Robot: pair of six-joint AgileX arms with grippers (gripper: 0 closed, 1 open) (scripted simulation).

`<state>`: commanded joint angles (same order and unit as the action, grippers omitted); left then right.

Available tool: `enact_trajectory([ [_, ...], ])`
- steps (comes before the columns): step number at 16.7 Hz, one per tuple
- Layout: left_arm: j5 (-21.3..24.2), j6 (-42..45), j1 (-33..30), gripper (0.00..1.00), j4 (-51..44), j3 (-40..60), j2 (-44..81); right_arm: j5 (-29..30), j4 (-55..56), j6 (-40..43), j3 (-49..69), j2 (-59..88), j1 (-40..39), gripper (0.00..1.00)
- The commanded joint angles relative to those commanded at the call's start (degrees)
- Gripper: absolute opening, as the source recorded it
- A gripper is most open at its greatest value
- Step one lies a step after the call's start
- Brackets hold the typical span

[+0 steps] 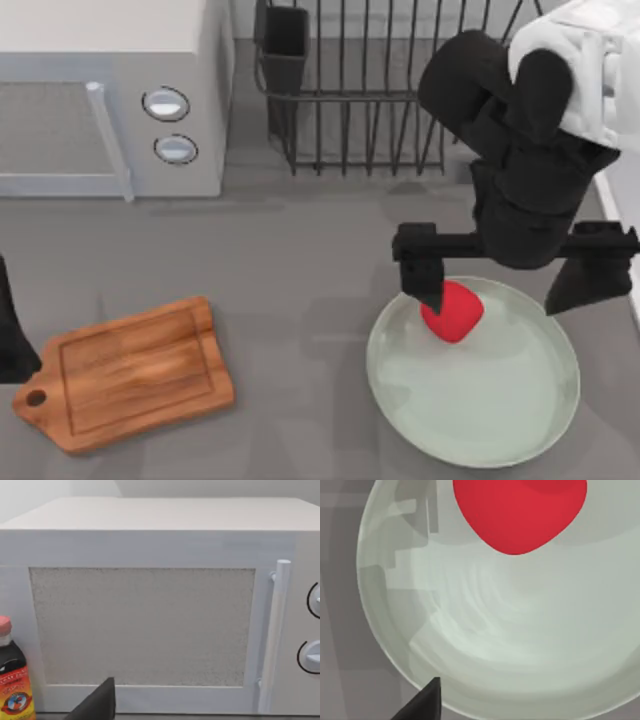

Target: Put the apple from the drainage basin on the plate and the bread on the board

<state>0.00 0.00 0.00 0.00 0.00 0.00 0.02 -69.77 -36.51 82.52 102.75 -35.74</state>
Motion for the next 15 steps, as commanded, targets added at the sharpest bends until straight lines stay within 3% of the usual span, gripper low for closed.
enact_trajectory([
  [7,0.0,0.0,0.0,1.0,0.0,0.0,0.0,0.0,6.36,3.32,-7.57,-8.39,3.32,1.0],
  [15,0.0,0.0,0.0,1.0,0.0,0.0,0.0,-0.01,30.98,16.23,-36.64,-47.01,15.93,1.0],
])
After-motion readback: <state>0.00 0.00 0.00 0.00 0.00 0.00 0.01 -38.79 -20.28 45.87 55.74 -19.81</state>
